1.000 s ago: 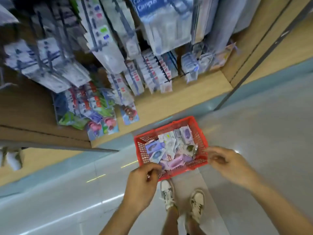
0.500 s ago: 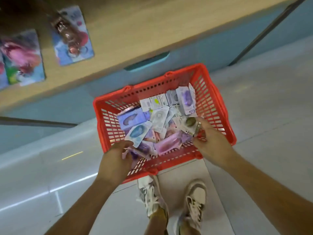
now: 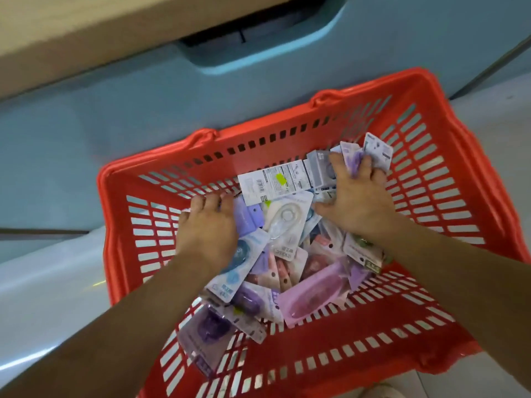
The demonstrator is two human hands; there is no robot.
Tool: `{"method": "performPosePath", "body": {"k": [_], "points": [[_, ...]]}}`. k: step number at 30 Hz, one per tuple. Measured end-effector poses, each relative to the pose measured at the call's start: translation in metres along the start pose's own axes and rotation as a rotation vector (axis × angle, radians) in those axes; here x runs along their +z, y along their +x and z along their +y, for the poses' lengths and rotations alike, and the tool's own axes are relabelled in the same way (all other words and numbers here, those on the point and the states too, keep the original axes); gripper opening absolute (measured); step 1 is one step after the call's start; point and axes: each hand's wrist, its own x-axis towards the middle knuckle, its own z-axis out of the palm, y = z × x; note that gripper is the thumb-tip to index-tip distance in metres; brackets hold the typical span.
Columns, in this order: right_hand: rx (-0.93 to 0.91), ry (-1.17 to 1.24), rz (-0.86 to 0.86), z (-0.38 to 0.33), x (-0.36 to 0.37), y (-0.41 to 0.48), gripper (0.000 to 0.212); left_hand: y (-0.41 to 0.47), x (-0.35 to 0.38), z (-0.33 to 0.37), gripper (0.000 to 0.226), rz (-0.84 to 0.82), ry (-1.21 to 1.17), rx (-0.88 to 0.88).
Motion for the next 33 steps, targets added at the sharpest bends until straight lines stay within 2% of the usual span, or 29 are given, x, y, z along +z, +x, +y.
{"method": "performPosePath", "body": {"k": [3,5,7,11,14,16,18,20,22,24,25,27,30,32,33], "points": [[0.098,-0.023,0.041,-0.018,0.003,0.009,0.093,-0.004,0.004,0.003,0.072,0.019,0.104,0.031],[0.137,-0.031,0.106,-0.024,0.005,0.012,0.090,-0.005,0.002,0.000,0.079,-0.032,0.126,0.053],[0.131,-0.035,0.164,-0.026,0.009,0.012,0.088,0.003,-0.002,0.000,0.082,-0.081,0.140,0.035],[0.049,-0.002,0.252,-0.015,0.013,0.007,0.073,0.015,-0.009,0.007,0.071,-0.128,0.070,-0.097],[-0.005,0.088,0.273,-0.001,-0.001,-0.003,0.058,-0.009,-0.003,0.008,0.069,0.089,0.006,0.081],[-0.069,0.228,0.323,0.008,-0.013,-0.014,0.052,-0.028,0.003,0.004,0.075,0.240,-0.122,0.236],[-0.109,0.393,0.342,0.013,-0.024,-0.032,0.042,-0.047,0.004,0.003,0.072,0.264,-0.286,0.316],[-0.103,0.531,0.322,0.017,-0.032,-0.049,0.041,-0.064,0.004,0.008,0.071,0.246,-0.376,0.323],[-0.060,0.755,0.268,0.018,-0.041,-0.066,0.034,-0.077,0.009,0.013,0.073,0.166,-0.378,0.293],[0.024,1.038,0.179,0.019,-0.052,-0.084,0.023,-0.081,0.012,0.017,0.075,-0.043,-0.433,0.168],[0.085,1.170,0.113,0.019,-0.057,-0.093,0.021,-0.083,0.015,0.018,0.073,-0.140,-0.501,0.090],[0.160,1.394,-0.029,0.019,-0.060,-0.107,0.024,-0.086,0.011,0.023,0.055,-0.238,-0.717,-0.055],[0.206,1.572,-0.148,0.023,-0.056,-0.115,0.028,-0.081,-0.005,0.033,0.025,-0.287,-1.300,-0.235],[0.250,1.606,-0.171,0.022,-0.053,-0.117,0.028,-0.076,-0.015,0.036,0.035,-0.333,-1.664,-0.345],[0.278,1.598,-0.165,0.020,-0.052,-0.118,0.026,-0.072,-0.018,0.038,0.040,-0.336,-1.772,-0.366]]}}
